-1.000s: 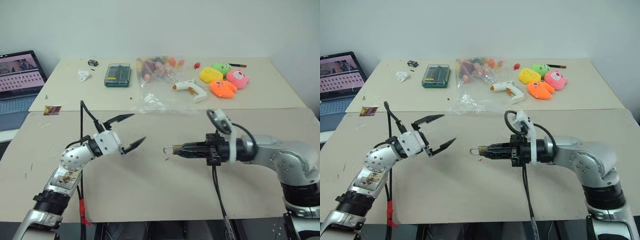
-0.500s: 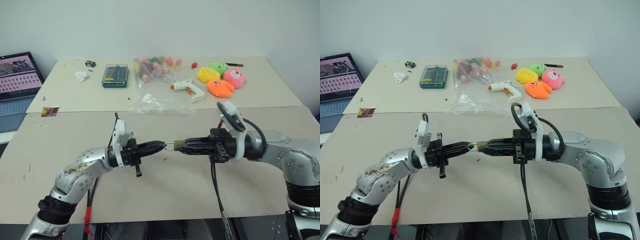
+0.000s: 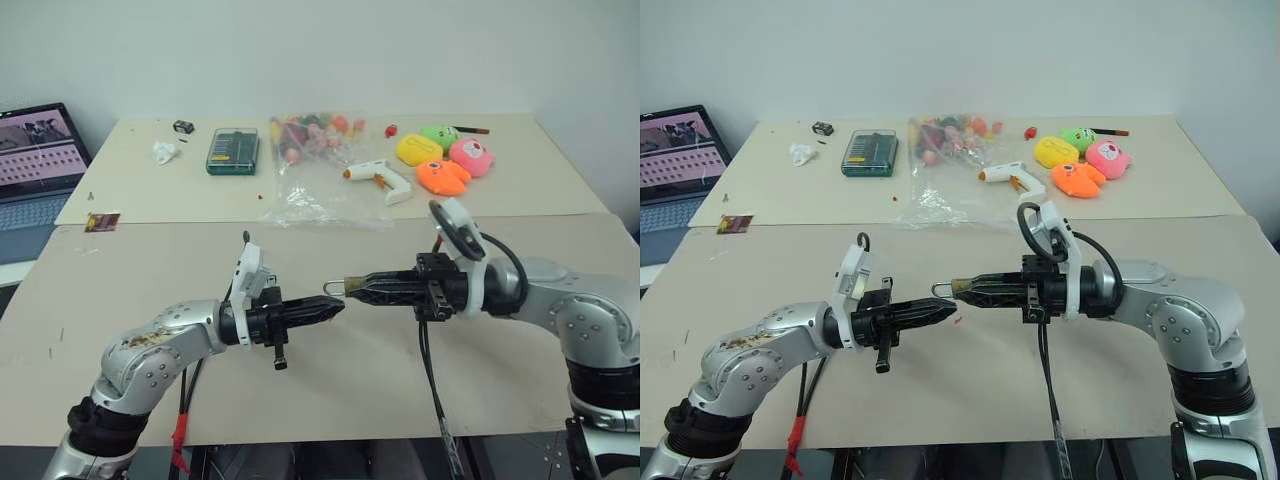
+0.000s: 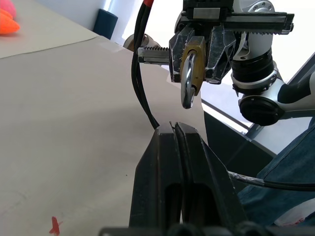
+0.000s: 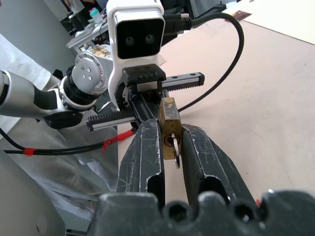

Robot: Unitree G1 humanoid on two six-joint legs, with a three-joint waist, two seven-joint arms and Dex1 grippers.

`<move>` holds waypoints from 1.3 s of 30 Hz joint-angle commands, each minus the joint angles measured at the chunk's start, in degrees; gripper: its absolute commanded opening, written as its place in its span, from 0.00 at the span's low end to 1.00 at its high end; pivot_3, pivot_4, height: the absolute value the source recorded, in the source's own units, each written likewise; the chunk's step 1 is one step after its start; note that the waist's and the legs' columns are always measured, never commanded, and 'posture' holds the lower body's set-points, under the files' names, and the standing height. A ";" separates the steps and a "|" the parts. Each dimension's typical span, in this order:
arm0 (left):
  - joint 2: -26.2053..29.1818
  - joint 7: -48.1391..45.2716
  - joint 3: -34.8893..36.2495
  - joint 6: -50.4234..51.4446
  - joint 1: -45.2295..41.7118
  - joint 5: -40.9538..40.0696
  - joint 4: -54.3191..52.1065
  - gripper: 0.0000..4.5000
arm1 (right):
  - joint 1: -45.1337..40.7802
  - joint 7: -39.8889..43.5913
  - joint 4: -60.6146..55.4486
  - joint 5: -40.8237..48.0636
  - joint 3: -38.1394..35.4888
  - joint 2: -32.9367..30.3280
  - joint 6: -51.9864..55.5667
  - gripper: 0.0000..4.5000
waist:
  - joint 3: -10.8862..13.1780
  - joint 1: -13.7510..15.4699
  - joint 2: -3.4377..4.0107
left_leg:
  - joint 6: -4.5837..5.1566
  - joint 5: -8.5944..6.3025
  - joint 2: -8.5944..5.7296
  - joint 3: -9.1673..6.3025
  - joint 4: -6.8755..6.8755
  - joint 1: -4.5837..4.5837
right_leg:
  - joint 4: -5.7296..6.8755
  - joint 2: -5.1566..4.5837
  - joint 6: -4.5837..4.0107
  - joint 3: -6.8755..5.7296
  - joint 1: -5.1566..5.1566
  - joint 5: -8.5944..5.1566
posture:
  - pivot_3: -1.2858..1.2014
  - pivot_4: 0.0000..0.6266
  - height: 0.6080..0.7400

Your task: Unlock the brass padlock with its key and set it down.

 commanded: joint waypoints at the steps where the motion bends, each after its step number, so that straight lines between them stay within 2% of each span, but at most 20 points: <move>1: -0.72 0.35 1.89 0.72 -1.12 -0.96 -1.26 0.02 | -1.47 1.91 0.07 -1.16 -0.05 -0.63 -2.31 0.03 | 0.00 0.01 0.00 | 0.00 0.00 0.00 0.00 0.00 0.00 | 0.00 0.00 0.00 0.00 0.00 0.00 | 0.52 0.24 1.00; 12: -0.83 -1.79 1.65 0.20 0.80 3.15 -1.50 0.02 | -3.44 2.87 0.72 0.12 -0.65 -0.44 -1.36 0.03 | 0.00 0.15 0.00 | -0.01 0.00 0.00 0.00 -0.01 -0.01 | -0.01 0.00 0.00 0.00 0.00 0.00 | 0.52 0.24 1.00; 25: -1.94 -2.55 2.46 0.13 -0.67 5.30 0.38 0.02 | 0.42 3.47 -2.40 3.72 -1.26 -2.24 -0.58 0.03 | 0.00 0.14 0.00 | 0.00 -0.01 0.00 0.00 -0.02 -0.01 | -0.01 -0.01 0.00 0.00 0.00 0.00 | 0.52 0.24 1.00; 28: -2.52 -1.55 2.80 1.31 -1.40 3.74 -0.77 0.02 | 0.61 3.49 -1.74 3.08 -0.94 -1.84 -1.11 0.03 | 0.00 0.14 0.00 | -0.01 0.00 0.01 0.00 -0.02 0.00 | -0.01 0.00 0.00 0.00 0.00 0.00 | 0.52 0.24 1.00; 31: -4.05 1.52 4.39 4.93 -3.50 -2.08 -1.96 0.02 | 0.46 3.71 -1.21 2.47 -0.67 -1.77 -1.38 0.03 | 0.00 0.19 -0.01 | -0.01 0.00 0.01 0.00 -0.01 0.00 | -0.01 -0.01 0.00 0.00 0.00 0.00 | 0.52 0.24 1.00; 39: -2.45 4.79 6.27 11.38 -5.40 -10.57 -4.55 0.02 | 0.40 4.60 -0.03 -0.23 -0.01 -1.51 -3.04 0.03 | 0.01 0.02 -0.01 | -0.02 -0.01 0.01 0.00 -0.01 0.00 | 0.00 0.01 0.00 0.00 -0.01 0.00 | 0.52 0.24 1.00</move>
